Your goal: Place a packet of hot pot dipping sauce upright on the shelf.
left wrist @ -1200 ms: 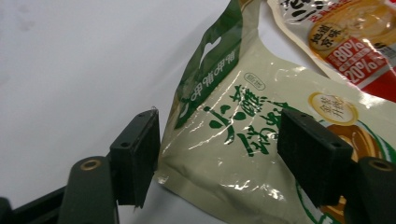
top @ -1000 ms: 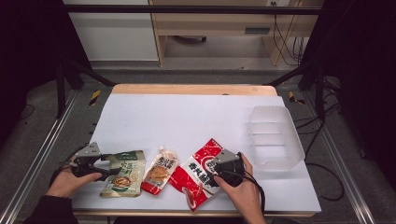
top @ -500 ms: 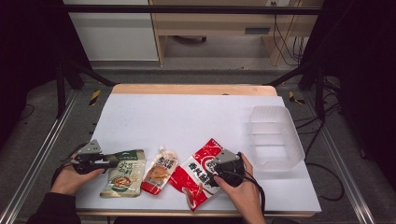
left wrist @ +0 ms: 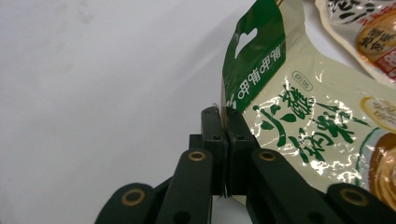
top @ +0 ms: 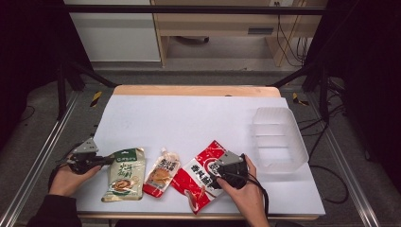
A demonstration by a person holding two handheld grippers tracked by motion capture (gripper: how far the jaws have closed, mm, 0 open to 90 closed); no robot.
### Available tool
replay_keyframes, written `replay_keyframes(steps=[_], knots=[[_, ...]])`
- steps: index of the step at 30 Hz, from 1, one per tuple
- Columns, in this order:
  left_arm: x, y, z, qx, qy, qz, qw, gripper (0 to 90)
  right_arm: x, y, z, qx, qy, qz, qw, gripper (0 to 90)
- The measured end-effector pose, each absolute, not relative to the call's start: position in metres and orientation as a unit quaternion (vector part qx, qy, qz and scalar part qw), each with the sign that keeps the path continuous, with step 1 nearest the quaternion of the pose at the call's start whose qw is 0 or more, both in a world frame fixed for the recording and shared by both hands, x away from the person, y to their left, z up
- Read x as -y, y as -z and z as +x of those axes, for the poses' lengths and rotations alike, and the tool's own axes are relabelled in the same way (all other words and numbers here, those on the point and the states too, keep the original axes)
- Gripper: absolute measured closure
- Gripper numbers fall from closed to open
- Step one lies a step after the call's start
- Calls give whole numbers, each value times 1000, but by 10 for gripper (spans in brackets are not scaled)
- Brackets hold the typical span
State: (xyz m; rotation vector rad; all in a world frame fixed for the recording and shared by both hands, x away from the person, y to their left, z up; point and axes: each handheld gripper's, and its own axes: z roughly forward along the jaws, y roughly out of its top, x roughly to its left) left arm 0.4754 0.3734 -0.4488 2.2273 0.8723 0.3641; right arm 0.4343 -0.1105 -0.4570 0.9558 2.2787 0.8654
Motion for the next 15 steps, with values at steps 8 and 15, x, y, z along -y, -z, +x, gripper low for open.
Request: replay_keyframes(steps=[8,15], knots=[[-372,406,459,-334,-166,849,375,900,111,457,434,-839,-319,354,261,103],[-366,378,445,-308,-170,851,391,900,113,456,435,-836,-323,357,262,103]])
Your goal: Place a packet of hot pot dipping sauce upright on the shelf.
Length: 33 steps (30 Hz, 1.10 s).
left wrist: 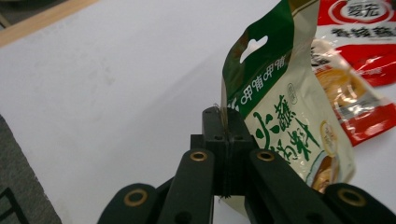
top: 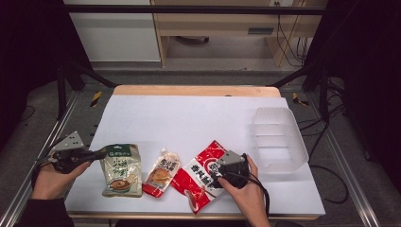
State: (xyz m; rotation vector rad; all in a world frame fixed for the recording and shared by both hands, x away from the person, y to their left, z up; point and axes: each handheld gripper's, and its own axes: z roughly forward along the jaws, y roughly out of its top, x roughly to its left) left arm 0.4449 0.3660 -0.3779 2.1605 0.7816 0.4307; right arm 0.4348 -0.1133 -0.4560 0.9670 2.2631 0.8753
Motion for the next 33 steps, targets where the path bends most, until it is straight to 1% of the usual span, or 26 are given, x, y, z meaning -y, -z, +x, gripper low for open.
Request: replay_keyframes(steps=[3,4,6,8,10,18,24,33], knots=[[-363,368,439,-295,-176,853,393,900,114,456,435,-837,-322,358,261,103],[-359,358,434,-280,-181,857,393,900,114,456,435,-836,-322,358,261,103],[-356,351,429,-268,-183,861,391,900,113,456,434,-837,-323,357,261,103],[-353,344,424,-257,-175,862,400,900,113,456,434,-837,-323,357,261,102],[-349,338,421,-250,-180,866,394,900,113,456,434,-836,-325,357,261,102],[-339,329,417,-248,-198,870,377,900,112,456,433,-837,-326,353,263,105],[-348,316,410,-252,-214,861,387,900,112,457,433,-837,-326,353,260,109],[-340,305,414,-255,-243,845,401,900,109,457,431,-843,-328,343,255,125]])
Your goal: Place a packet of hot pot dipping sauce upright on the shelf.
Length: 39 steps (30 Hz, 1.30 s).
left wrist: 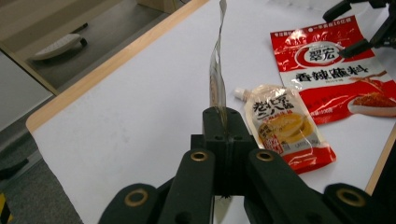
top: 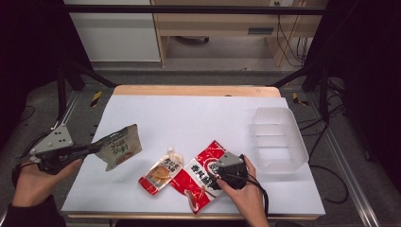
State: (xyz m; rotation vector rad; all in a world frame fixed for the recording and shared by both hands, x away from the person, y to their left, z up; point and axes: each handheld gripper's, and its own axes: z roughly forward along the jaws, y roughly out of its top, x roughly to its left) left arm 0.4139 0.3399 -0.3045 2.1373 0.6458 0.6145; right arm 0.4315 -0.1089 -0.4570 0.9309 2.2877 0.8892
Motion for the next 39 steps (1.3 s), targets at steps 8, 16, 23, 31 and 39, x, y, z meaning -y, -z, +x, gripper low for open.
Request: replay_keyframes(steps=[8,16,23,31,39], knots=[[-325,299,424,-243,-238,852,398,900,96,444,432,-861,-328,308,238,148],[-290,295,436,-205,-230,867,391,900,86,415,439,-869,-329,285,236,132],[-257,295,455,-180,-223,876,388,900,83,388,448,-873,-331,264,240,118],[-225,301,464,-150,-208,880,401,900,82,355,454,-888,-320,228,238,208],[-213,302,464,-138,-215,879,402,900,78,339,461,-903,-293,197,244,251]])
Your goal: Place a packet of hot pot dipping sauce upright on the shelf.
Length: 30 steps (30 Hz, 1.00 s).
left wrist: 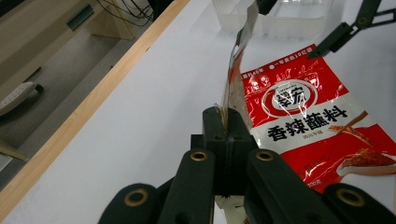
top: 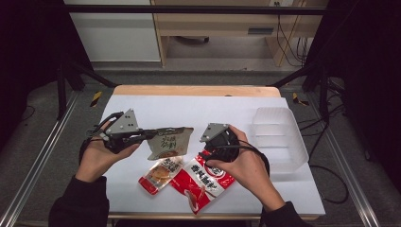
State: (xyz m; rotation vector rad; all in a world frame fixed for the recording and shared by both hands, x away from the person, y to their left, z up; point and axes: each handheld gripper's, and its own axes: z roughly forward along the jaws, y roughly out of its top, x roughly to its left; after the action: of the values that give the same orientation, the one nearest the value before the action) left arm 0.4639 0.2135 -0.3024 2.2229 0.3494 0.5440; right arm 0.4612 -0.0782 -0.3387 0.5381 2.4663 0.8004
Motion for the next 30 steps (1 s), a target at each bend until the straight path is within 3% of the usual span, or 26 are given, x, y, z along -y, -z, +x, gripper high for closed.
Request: replay_keyframes(steps=[1,16,24,25,30], knots=[[-213,304,464,-138,-216,878,405,900,78,332,463,-910,-299,175,229,259],[-201,319,464,-131,-203,883,403,900,79,315,471,-921,-267,143,243,138],[-199,322,464,-129,-201,883,404,900,69,309,472,-930,-264,115,228,226],[-198,322,464,-127,-200,884,403,900,63,308,473,-933,-269,104,216,293],[-194,323,462,-120,-199,885,403,900,48,310,477,-940,-264,90,196,405]])
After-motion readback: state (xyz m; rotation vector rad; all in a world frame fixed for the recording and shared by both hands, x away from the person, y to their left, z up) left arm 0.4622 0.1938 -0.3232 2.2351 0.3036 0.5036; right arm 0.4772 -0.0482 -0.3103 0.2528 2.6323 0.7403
